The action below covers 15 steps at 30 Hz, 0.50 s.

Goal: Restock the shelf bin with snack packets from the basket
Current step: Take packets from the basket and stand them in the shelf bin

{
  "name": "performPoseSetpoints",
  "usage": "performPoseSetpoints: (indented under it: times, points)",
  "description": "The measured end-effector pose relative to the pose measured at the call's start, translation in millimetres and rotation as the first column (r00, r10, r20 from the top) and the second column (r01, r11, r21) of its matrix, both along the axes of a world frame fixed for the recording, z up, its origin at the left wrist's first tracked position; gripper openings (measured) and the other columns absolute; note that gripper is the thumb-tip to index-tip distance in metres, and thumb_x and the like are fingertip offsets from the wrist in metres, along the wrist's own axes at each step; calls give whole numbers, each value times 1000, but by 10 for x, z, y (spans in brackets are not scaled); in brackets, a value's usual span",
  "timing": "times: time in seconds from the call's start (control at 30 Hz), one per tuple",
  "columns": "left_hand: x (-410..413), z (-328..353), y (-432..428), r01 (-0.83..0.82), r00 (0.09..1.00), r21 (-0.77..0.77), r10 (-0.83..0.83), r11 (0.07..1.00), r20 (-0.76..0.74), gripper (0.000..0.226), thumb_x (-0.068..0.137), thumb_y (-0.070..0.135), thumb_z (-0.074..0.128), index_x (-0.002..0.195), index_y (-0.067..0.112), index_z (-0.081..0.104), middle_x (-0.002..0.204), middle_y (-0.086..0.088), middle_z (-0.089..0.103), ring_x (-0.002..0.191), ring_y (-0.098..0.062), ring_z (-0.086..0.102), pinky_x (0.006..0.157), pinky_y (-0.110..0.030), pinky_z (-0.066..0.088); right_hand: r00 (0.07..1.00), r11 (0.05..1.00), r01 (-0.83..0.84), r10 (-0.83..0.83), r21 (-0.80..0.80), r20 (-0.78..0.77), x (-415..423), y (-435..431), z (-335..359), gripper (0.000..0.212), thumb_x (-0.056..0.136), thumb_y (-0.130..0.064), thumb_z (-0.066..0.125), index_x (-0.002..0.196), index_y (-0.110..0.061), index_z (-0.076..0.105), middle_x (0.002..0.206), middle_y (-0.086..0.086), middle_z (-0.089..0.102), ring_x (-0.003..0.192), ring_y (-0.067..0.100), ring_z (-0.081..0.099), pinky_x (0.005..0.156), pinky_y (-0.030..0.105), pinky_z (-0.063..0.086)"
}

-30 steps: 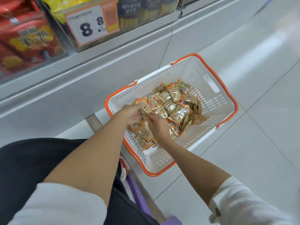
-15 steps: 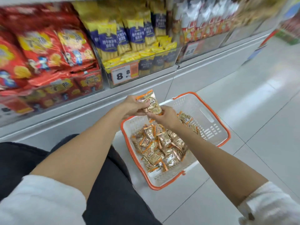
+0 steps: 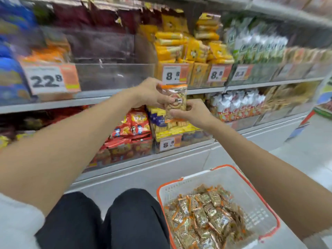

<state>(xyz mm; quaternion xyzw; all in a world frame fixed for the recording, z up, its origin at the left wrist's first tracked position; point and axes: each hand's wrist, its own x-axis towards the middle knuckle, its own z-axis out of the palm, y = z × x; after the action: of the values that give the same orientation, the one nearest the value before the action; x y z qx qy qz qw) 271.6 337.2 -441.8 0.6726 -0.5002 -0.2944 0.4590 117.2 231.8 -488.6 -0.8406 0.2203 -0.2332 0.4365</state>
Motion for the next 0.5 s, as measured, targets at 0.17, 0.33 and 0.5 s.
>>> performPoseSetpoints:
  times: [0.17, 0.33, 0.5]
  points:
    - [414, 557, 219, -142, 989, -168, 148, 976, 26, 22, 81, 4, 75, 100, 1, 65, 87, -11, 71, 69, -11, 70, 62, -24, 58, 997, 998, -59, 60, -31, 52, 578, 142, 660, 26, 84, -26, 76, 102, -8, 72, 89, 4, 71, 73, 4, 64, 66, 18, 50]
    - [997, 882, 336, -242, 961, -195, 263, 951, 91, 18, 86, 12, 71, 100, 2, 63, 84, -8, 70, 65, -7, 69, 59, -21, 58, 983, 990, -100, 84, 96, 161, 1303, 213, 1038, 19, 91, -8, 65, 110, -6, 65, 87, 1, 69, 68, 0, 67, 60, 13, 52]
    - [1901, 949, 356, -405, 875, -168, 435, 899, 213, 11, 93, 12, 62, 100, 3, 62, 89, -17, 67, 78, -23, 62, 74, -32, 55, 977, 947, -52, -17, 316, 213, 2204, 72, 1083, 7, 87, -7, 70, 93, -10, 69, 106, 16, 72, 101, 30, 69, 95, 46, 53]
